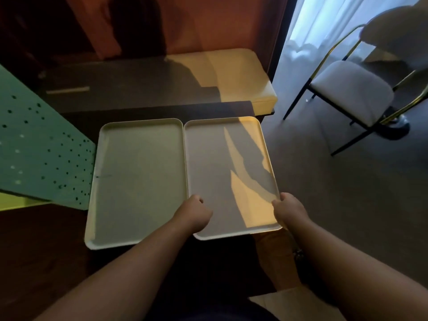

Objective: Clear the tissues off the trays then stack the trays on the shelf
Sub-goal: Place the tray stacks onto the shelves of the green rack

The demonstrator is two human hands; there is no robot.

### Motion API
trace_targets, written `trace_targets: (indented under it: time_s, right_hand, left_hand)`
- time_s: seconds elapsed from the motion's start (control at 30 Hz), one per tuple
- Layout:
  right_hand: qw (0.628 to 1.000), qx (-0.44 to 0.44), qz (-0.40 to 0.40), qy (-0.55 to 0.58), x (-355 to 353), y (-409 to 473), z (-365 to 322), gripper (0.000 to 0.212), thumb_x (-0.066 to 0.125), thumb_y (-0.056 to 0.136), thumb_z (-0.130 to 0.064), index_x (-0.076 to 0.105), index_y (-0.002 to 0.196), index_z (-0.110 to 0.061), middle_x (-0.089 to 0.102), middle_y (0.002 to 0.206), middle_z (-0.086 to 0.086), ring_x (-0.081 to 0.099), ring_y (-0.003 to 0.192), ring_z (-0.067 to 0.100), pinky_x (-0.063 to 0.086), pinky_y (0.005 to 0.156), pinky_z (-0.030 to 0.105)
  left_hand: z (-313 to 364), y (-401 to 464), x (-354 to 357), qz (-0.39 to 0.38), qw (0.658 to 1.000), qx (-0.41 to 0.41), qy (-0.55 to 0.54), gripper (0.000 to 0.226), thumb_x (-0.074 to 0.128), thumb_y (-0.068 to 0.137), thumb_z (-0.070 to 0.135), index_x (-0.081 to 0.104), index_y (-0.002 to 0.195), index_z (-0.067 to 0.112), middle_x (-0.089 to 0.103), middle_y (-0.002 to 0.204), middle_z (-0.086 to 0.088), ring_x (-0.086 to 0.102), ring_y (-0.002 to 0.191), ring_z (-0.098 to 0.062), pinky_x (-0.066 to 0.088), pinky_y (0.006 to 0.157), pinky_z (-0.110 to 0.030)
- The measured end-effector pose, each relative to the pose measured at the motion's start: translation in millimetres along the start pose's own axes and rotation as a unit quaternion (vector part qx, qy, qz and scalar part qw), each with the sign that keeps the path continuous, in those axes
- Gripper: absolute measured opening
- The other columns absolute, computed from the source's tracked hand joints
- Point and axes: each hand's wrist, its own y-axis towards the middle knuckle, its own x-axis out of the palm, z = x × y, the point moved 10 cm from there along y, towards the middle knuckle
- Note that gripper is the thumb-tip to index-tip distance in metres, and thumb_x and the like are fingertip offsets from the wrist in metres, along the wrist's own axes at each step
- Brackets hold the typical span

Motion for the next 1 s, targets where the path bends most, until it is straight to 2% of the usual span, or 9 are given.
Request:
trace_targets:
  time_s: [0.17, 0.33, 0.43, 0.5, 0.57, 0.67, 0.8, 0.93, 1.0]
  right_hand:
    - [0.999, -0.003, 0.025, 0.041, -11.9, 3.0, -3.6, 0.040, 0.051, 0.101, -0.042, 0.058, 0.127, -0.013, 0.062, 0.103, 0.002, 0.059, 0.084, 0.015, 0.046, 0.059, 0.030]
    - [0.988, -0.073, 0.035, 0.134, -30.1, -1.3, -23.5, 0.039, 0.039, 0.106, -0.045, 0.063, 0.096, -0.015, 0.065, 0.091, 0.010, 0.060, 0.081, 0.023, 0.051, 0.072, 0.041]
    - [0.977, -0.118, 0.038, 0.176, -39.7, -8.7, -33.3, 0.038, 0.039, 0.107, -0.043, 0.062, 0.094, -0.016, 0.065, 0.089, 0.013, 0.061, 0.079, 0.028, 0.052, 0.070, 0.045]
    - [0.974, -0.126, 0.037, 0.184, -38.9, -12.5, -36.7, 0.039, 0.038, 0.107, -0.043, 0.062, 0.094, -0.015, 0.065, 0.087, 0.013, 0.060, 0.077, 0.029, 0.052, 0.068, 0.045]
    - [0.973, -0.131, 0.043, 0.187, -33.7, -16.5, -42.9, 0.039, 0.037, 0.108, -0.040, 0.062, 0.095, -0.013, 0.066, 0.088, 0.013, 0.062, 0.078, 0.029, 0.051, 0.068, 0.042]
    - [0.972, -0.135, 0.041, 0.189, -15.1, -21.8, -58.8, 0.038, 0.038, 0.109, -0.036, 0.063, 0.095, -0.011, 0.068, 0.091, 0.011, 0.064, 0.082, 0.026, 0.051, 0.068, 0.037]
    - [0.975, -0.131, -0.019, 0.180, 30.0, -33.1, -83.0, 0.035, 0.037, 0.108, -0.040, 0.061, 0.095, -0.018, 0.066, 0.094, 0.005, 0.063, 0.085, 0.019, 0.053, 0.072, 0.037]
    - [0.978, -0.158, -0.030, 0.135, 67.6, -46.8, -109.3, 0.032, 0.039, 0.108, -0.037, 0.058, 0.091, -0.017, 0.064, 0.090, 0.005, 0.059, 0.077, 0.016, 0.041, 0.058, 0.030]
    - [0.979, -0.168, -0.040, 0.105, 85.5, -51.7, -120.6, 0.029, 0.040, 0.107, -0.036, 0.058, 0.092, -0.019, 0.064, 0.092, 0.004, 0.061, 0.078, 0.017, 0.042, 0.058, 0.030]
  left_hand:
    - [-4.8, 0.6, 3.3, 0.014, 0.999, -0.031, -0.019, 0.058, 0.064, 0.086, 0.026, 0.049, 0.140, 0.009, 0.059, 0.135, -0.013, 0.059, 0.121, -0.030, 0.047, 0.103, -0.037]
    - [-0.7, -12.9, -22.3, 0.148, 0.988, -0.048, -0.026, 0.062, 0.058, 0.088, 0.023, 0.039, 0.146, 0.010, 0.042, 0.146, -0.017, 0.044, 0.131, -0.037, 0.038, 0.106, -0.039]
    - [-2.1, -15.8, -32.8, 0.176, 0.982, -0.039, -0.064, 0.055, 0.056, 0.092, 0.021, 0.041, 0.143, 0.007, 0.043, 0.144, -0.019, 0.047, 0.128, -0.038, 0.039, 0.103, -0.040]
    - [-10.4, -13.3, -43.4, 0.191, 0.977, -0.040, -0.082, 0.044, 0.053, 0.090, 0.017, 0.052, 0.133, 0.008, 0.052, 0.137, -0.019, 0.055, 0.119, -0.038, 0.044, 0.098, -0.040]
    - [-18.5, -12.4, -58.2, 0.217, 0.972, -0.032, -0.086, 0.028, 0.049, 0.085, 0.015, 0.064, 0.109, 0.012, 0.063, 0.118, -0.017, 0.061, 0.102, -0.039, 0.050, 0.085, -0.040]
    - [-39.0, -14.9, -81.7, 0.264, 0.959, -0.028, -0.102, 0.020, 0.046, 0.081, 0.012, 0.065, 0.090, 0.012, 0.066, 0.101, -0.016, 0.063, 0.092, -0.040, 0.052, 0.077, -0.041]
    - [-72.5, -27.4, -115.2, 0.334, 0.930, -0.037, -0.147, 0.026, 0.043, 0.093, 0.010, 0.064, 0.108, 0.006, 0.058, 0.111, -0.015, 0.058, 0.091, -0.035, 0.049, 0.084, -0.041]
    - [-107.8, -37.9, -138.8, 0.372, 0.912, -0.045, -0.165, 0.027, 0.040, 0.099, 0.011, 0.062, 0.114, 0.004, 0.055, 0.114, -0.015, 0.050, 0.088, -0.024, 0.043, 0.081, -0.036]
    - [-129.5, -39.0, -148.0, 0.382, 0.907, -0.053, -0.171, 0.027, 0.041, 0.099, 0.008, 0.063, 0.113, 0.001, 0.057, 0.115, -0.018, 0.050, 0.088, -0.025, 0.039, 0.081, -0.033]
